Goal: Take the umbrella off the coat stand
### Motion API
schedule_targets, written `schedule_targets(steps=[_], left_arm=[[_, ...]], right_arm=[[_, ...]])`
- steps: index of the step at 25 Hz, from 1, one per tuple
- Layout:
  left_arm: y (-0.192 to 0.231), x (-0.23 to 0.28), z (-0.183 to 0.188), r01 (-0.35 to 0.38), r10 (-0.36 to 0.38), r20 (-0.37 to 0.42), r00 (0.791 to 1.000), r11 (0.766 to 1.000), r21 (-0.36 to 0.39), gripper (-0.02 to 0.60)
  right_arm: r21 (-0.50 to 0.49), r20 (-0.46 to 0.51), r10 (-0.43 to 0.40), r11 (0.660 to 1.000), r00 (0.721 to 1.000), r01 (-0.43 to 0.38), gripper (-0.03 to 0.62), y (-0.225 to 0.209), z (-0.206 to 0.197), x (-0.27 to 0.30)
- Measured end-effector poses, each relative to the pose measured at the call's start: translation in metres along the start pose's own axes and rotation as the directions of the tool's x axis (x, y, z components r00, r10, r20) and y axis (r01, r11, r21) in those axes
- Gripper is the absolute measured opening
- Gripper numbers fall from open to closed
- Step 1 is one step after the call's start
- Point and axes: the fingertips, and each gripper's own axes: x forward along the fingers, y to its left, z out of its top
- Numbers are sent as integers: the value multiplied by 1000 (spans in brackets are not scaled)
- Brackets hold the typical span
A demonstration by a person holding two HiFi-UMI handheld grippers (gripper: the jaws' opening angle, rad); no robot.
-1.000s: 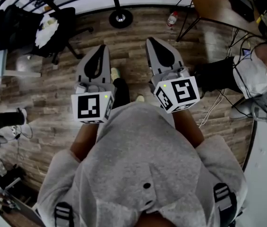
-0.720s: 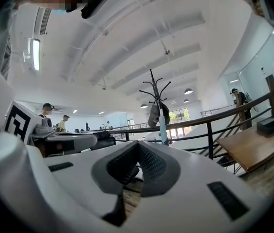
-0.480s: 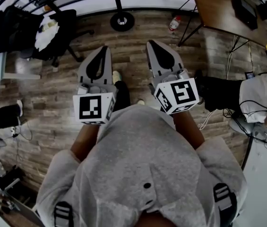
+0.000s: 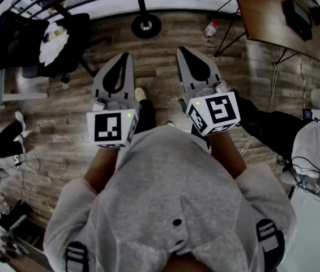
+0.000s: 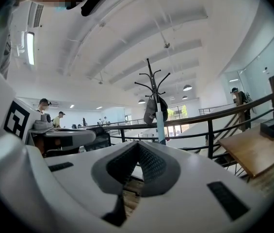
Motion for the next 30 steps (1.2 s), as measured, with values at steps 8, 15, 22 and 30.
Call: schedule_targets(steps=[8, 15, 22, 30], left_arm=[[29, 40, 8, 19, -20, -17, 1000, 999, -36, 11], [49, 67, 10, 24, -25, -16, 1000, 999, -43, 11], [80, 82, 11, 22, -22, -9, 1000, 998, -54, 11], [106, 99, 11, 28, -28, -14, 999, 998, -55, 11]], right_arm=[[16, -24, -30, 999, 999, 30, 9, -17, 8, 47], [14, -29, -27, 1000, 999, 27, 9, -24, 14, 80], [5, -40, -19, 1000, 999, 19, 9, -19, 17, 114], [-8, -53, -10, 1000, 999, 10, 9, -13, 21, 143]])
